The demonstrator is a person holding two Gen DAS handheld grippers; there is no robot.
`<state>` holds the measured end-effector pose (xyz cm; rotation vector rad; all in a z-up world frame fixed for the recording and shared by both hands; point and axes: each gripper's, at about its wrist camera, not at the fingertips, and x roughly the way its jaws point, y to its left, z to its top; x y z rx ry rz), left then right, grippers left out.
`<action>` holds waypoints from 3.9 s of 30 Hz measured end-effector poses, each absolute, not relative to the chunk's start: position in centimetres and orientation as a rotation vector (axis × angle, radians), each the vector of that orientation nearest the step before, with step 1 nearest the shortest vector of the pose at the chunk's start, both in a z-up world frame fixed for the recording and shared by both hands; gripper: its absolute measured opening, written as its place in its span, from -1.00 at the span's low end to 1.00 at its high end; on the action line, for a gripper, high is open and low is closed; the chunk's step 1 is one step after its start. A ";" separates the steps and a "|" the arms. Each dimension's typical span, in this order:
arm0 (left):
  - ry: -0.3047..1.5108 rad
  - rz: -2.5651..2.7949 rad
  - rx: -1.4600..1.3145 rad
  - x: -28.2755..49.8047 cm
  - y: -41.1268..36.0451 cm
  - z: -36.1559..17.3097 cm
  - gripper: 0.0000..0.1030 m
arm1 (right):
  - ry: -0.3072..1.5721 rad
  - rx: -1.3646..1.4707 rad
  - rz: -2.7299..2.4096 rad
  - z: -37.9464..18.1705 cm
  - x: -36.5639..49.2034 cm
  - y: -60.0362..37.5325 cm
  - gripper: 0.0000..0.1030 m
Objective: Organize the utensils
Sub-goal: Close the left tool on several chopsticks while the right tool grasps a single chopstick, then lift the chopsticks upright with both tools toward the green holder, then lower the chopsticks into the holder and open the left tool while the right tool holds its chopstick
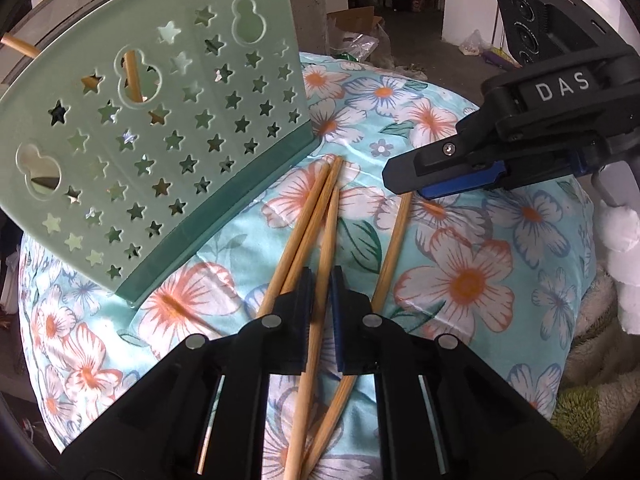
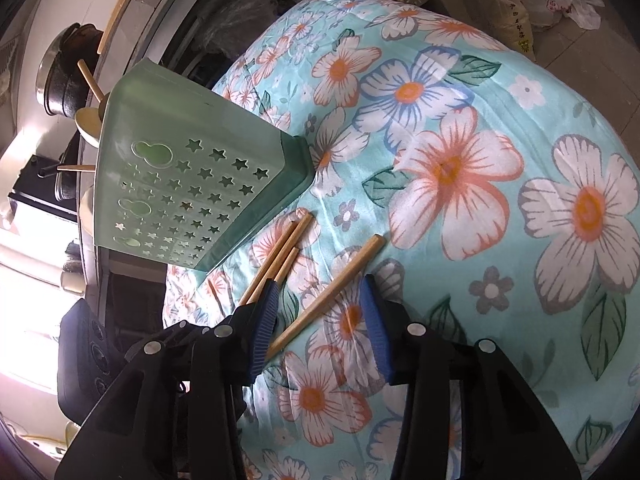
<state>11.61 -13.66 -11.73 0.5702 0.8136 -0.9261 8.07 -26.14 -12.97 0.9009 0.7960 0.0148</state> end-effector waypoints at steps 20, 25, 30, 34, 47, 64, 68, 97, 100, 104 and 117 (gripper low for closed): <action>0.946 -0.951 0.387 13.3 -10.3 -10.8 -0.86 | 0.864 0.699 -0.176 -11.6 9.2 -27.7 -0.61; 0.974 -0.968 0.392 13.7 -11.7 -10.6 -0.86 | 0.870 0.680 -0.172 -11.6 10.0 -27.0 -0.46; 0.994 -0.966 0.398 14.5 -13.0 -11.1 -0.86 | 0.841 0.652 -0.186 -11.4 10.2 -26.4 -0.44; 0.987 -0.956 0.384 14.6 -13.4 -11.0 -0.88 | 0.819 0.719 -0.178 -11.7 9.7 -27.3 -0.60; 0.833 -1.023 0.233 14.9 -11.8 -4.0 -0.89 | 0.592 0.847 -0.073 -6.4 5.4 -29.7 -0.83; 0.640 -1.138 -0.154 17.7 -5.4 5.9 -0.89 | 0.458 0.722 -0.034 -1.0 3.4 -27.8 -0.88; 0.517 -1.115 -0.217 18.4 -4.5 8.9 -0.89 | 0.449 0.715 -0.028 -0.7 3.3 -27.7 -0.88; 0.323 -0.907 -0.577 24.7 -3.1 12.0 -0.89 | 0.471 0.767 -0.048 -1.9 3.7 -28.7 -0.88; 0.262 -0.911 -0.593 25.1 -3.7 12.9 -0.89 | 0.474 0.777 -0.048 -2.2 3.7 -29.0 -0.88; 0.186 -0.892 -0.600 25.9 -4.8 13.7 -0.89 | 0.475 0.781 -0.047 -2.4 3.8 -29.1 -0.88; 0.257 -0.809 -0.517 27.9 -8.3 9.4 -0.89 | 0.476 0.799 -0.058 -2.9 3.9 -29.7 -0.88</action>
